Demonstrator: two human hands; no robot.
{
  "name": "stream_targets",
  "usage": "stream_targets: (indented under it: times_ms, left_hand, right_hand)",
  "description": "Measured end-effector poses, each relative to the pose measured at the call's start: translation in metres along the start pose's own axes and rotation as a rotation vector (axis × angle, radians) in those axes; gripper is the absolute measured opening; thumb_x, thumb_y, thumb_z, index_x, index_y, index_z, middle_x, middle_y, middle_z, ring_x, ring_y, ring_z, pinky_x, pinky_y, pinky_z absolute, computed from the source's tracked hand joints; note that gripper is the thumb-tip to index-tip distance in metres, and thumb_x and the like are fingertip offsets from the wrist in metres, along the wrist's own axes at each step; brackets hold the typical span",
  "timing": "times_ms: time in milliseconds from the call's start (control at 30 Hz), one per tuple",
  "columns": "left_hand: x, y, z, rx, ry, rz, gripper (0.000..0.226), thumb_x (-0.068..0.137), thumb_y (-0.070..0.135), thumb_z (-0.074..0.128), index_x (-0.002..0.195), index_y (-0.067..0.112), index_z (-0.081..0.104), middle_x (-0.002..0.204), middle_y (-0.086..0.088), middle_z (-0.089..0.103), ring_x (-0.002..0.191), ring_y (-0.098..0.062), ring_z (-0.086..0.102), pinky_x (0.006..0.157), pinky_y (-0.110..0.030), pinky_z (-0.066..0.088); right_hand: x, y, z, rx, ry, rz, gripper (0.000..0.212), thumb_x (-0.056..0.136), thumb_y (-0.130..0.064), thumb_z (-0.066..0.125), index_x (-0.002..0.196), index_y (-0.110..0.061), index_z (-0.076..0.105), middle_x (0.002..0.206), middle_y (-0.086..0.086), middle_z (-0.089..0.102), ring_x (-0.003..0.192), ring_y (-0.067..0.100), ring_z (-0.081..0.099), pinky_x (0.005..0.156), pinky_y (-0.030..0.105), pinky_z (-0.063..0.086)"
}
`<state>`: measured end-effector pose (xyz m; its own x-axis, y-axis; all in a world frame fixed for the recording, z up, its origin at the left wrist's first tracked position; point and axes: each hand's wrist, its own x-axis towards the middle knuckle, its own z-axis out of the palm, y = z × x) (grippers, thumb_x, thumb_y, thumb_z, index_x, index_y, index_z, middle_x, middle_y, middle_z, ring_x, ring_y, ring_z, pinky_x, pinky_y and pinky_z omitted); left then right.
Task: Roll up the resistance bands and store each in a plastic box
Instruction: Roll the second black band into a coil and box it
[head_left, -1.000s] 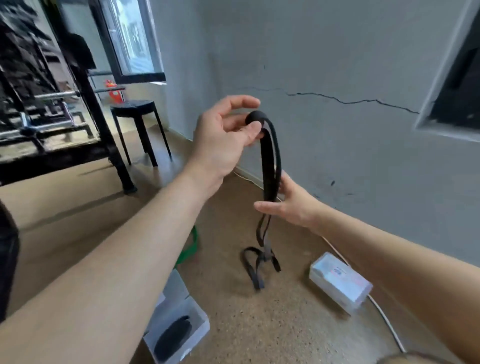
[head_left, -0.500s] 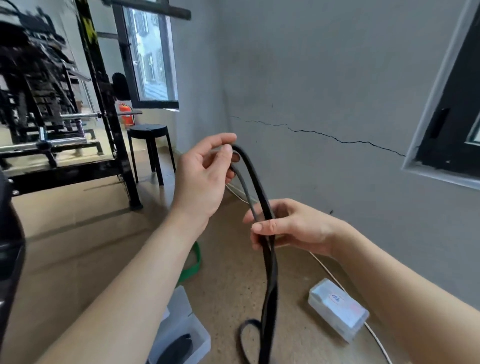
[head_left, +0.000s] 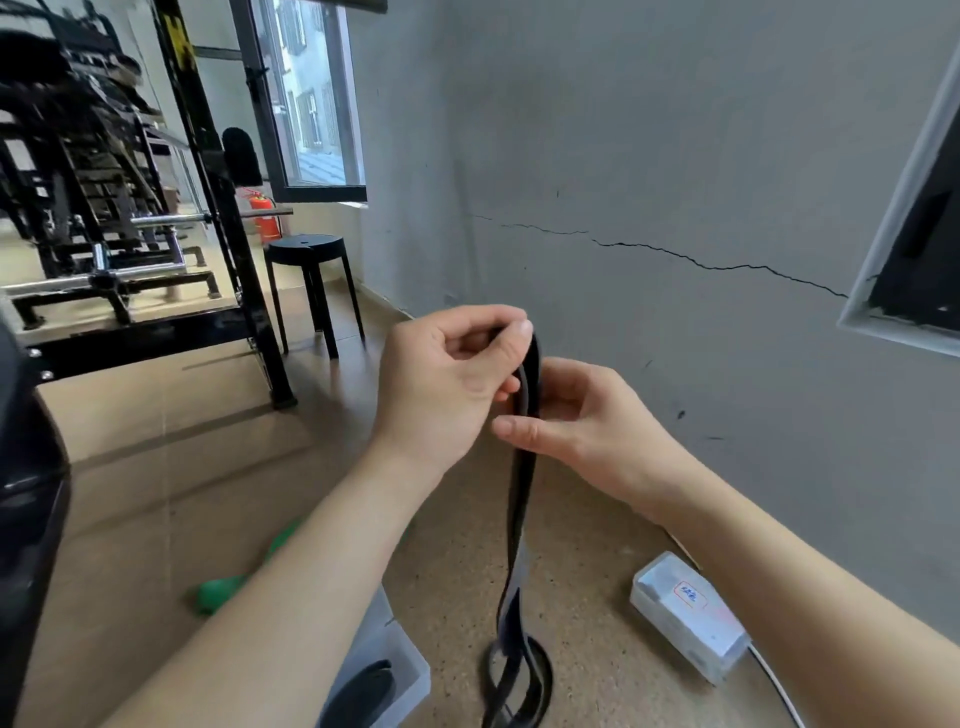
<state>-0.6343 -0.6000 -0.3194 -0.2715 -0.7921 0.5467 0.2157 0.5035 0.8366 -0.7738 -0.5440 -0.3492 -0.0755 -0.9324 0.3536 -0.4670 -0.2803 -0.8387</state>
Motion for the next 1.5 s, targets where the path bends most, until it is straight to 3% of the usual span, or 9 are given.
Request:
stream_targets:
  times_ms: [100, 267, 567, 767, 900, 1100, 1300, 1400, 1500]
  left_hand:
    - [0.003, -0.005, -0.001, -0.017, -0.006, -0.065, 0.010, 0.084, 0.013, 0.071, 0.092, 0.019, 0.073, 0.073, 0.000, 0.070, 0.057, -0.009, 0.061, 0.056, -0.021, 0.052]
    - [0.014, -0.020, -0.020, 0.260, -0.099, -0.005, 0.020, 0.084, 0.025, 0.072, 0.101, 0.034, 0.072, 0.079, 0.001, 0.059, 0.070, -0.010, 0.055, 0.071, -0.030, 0.051]
    - [0.011, -0.029, -0.025, 0.202, -0.096, -0.121, 0.014, 0.081, 0.024, 0.073, 0.089, 0.035, 0.070, 0.083, 0.012, 0.075, 0.082, -0.005, 0.071, 0.073, -0.024, 0.057]
    - [0.013, -0.037, -0.024, 0.175, -0.128, -0.160, 0.009, 0.085, 0.020, 0.070, 0.087, 0.028, 0.073, 0.076, 0.003, 0.076, 0.072, -0.012, 0.072, 0.061, -0.023, 0.056]
    - [0.014, -0.047, -0.024, 0.151, -0.118, -0.218, 0.010, 0.082, 0.018, 0.073, 0.086, 0.027, 0.073, 0.074, 0.005, 0.075, 0.069, -0.010, 0.071, 0.060, -0.023, 0.056]
    - [0.018, -0.060, -0.026, 0.162, -0.082, -0.212, 0.020, 0.079, 0.006, 0.074, 0.086, 0.024, 0.072, 0.074, 0.001, 0.074, 0.068, -0.009, 0.069, 0.060, -0.020, 0.054]
    - [0.021, -0.064, -0.022, 0.113, -0.001, -0.120, 0.021, 0.080, 0.002, 0.072, 0.090, 0.020, 0.070, 0.079, -0.001, 0.068, 0.068, -0.010, 0.066, 0.063, -0.026, 0.058]
    - [0.019, -0.074, -0.024, -0.034, -0.144, -0.243, 0.044, 0.080, 0.019, 0.075, 0.119, 0.026, 0.057, 0.107, 0.001, 0.066, 0.097, -0.011, 0.066, 0.084, -0.031, 0.055]
    - [0.006, -0.103, -0.027, 0.191, -0.715, -0.504, 0.065, 0.071, 0.037, 0.080, 0.128, 0.037, 0.049, 0.122, 0.008, 0.063, 0.114, -0.007, 0.059, 0.102, -0.038, 0.046]
  right_hand:
    - [0.003, -0.001, 0.011, -0.005, 0.047, -0.034, 0.005, 0.091, -0.013, 0.067, 0.095, -0.012, 0.069, 0.088, 0.005, 0.073, 0.083, 0.009, 0.069, 0.081, 0.029, 0.058]
    - [0.005, -0.004, 0.008, 0.272, -0.056, 0.119, 0.021, 0.099, -0.005, 0.050, 0.116, -0.006, 0.062, 0.097, 0.016, 0.074, 0.089, 0.028, 0.073, 0.078, 0.033, 0.060]
    - [0.015, 0.006, 0.013, 0.349, -0.029, 0.218, 0.027, 0.097, -0.031, 0.055, 0.100, -0.009, 0.070, 0.093, 0.009, 0.075, 0.089, 0.027, 0.073, 0.094, 0.049, 0.054]
    - [0.025, 0.014, 0.007, 0.501, 0.059, 0.257, 0.031, 0.085, -0.022, 0.070, 0.112, -0.007, 0.066, 0.103, 0.026, 0.068, 0.089, 0.031, 0.063, 0.084, 0.044, 0.055]
    - [0.030, 0.019, 0.007, 0.435, 0.074, 0.246, 0.021, 0.089, -0.012, 0.067, 0.109, -0.007, 0.068, 0.097, 0.020, 0.072, 0.085, 0.031, 0.066, 0.087, 0.053, 0.054]
    - [0.039, 0.025, 0.013, 0.261, 0.122, 0.167, 0.010, 0.087, -0.007, 0.070, 0.097, -0.007, 0.068, 0.084, 0.011, 0.069, 0.074, 0.015, 0.062, 0.069, 0.029, 0.052]
    - [0.044, 0.034, 0.016, 0.028, -0.193, 0.253, 0.028, 0.086, -0.030, 0.070, 0.111, -0.017, 0.068, 0.093, -0.003, 0.073, 0.085, 0.009, 0.070, 0.070, 0.031, 0.060]
    - [0.049, 0.031, 0.013, 0.074, -0.006, 0.160, 0.019, 0.092, -0.021, 0.065, 0.100, -0.004, 0.070, 0.084, 0.008, 0.073, 0.074, 0.018, 0.070, 0.063, 0.032, 0.060]
    - [0.066, 0.012, -0.006, 0.534, 0.308, 0.149, 0.016, 0.093, -0.016, 0.064, 0.090, 0.000, 0.065, 0.077, 0.015, 0.069, 0.073, 0.033, 0.062, 0.054, 0.023, 0.052]
